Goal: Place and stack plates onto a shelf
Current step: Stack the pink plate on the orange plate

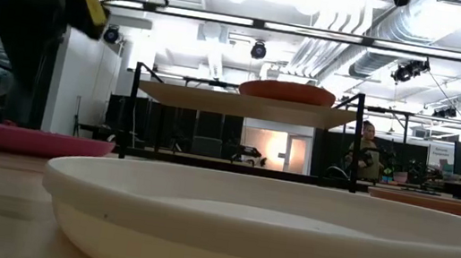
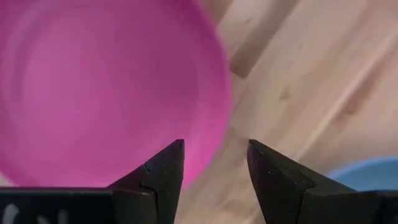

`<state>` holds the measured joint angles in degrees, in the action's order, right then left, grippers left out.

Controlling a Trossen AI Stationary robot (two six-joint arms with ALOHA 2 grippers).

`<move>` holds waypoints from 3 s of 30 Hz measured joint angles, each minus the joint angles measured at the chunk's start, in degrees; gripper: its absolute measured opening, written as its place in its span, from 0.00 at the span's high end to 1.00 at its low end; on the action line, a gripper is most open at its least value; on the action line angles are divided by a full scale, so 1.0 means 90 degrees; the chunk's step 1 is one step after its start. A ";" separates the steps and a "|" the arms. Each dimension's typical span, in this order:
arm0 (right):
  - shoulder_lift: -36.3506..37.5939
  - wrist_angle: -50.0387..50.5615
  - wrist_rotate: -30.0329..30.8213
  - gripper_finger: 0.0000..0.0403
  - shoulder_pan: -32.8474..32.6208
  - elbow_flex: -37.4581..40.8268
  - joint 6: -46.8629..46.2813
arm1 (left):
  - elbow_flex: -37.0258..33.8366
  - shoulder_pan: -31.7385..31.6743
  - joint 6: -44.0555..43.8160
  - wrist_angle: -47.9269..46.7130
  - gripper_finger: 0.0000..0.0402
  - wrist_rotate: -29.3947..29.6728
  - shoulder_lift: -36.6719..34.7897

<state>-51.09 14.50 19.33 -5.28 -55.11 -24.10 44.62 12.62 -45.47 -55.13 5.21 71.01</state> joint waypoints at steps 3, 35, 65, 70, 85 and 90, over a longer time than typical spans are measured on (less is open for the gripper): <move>0.0000 0.0002 0.0000 0.69 0.0000 0.0000 0.0000 | 0.0000 0.0000 -0.0204 0.0153 0.59 0.0024 0.0368; 0.0000 0.0041 0.0002 0.69 0.0000 0.0000 0.0017 | 0.0105 0.0198 0.0415 0.0615 0.92 0.0411 0.1955; 0.0002 0.0044 0.0004 0.69 0.0000 0.0000 -0.0054 | 0.6585 -0.1099 0.5925 -0.0537 1.00 0.1562 0.1870; 0.0002 -0.0159 0.0004 0.69 0.0000 0.0002 -0.0135 | 0.6751 -0.1693 0.7482 -0.0186 1.00 0.1768 0.2711; 0.0021 -0.1486 0.0010 0.69 0.0002 0.0002 0.0702 | 0.6751 -0.2448 1.0264 0.1111 1.00 0.1902 0.4632; 0.0019 -0.1484 0.0016 0.69 0.0002 0.0002 0.0699 | 0.6751 -0.2450 1.0354 0.1141 0.98 0.1831 0.4790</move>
<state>-50.92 1.15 19.47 -5.26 -55.09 -17.81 105.38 -9.43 47.71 -44.87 21.69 114.13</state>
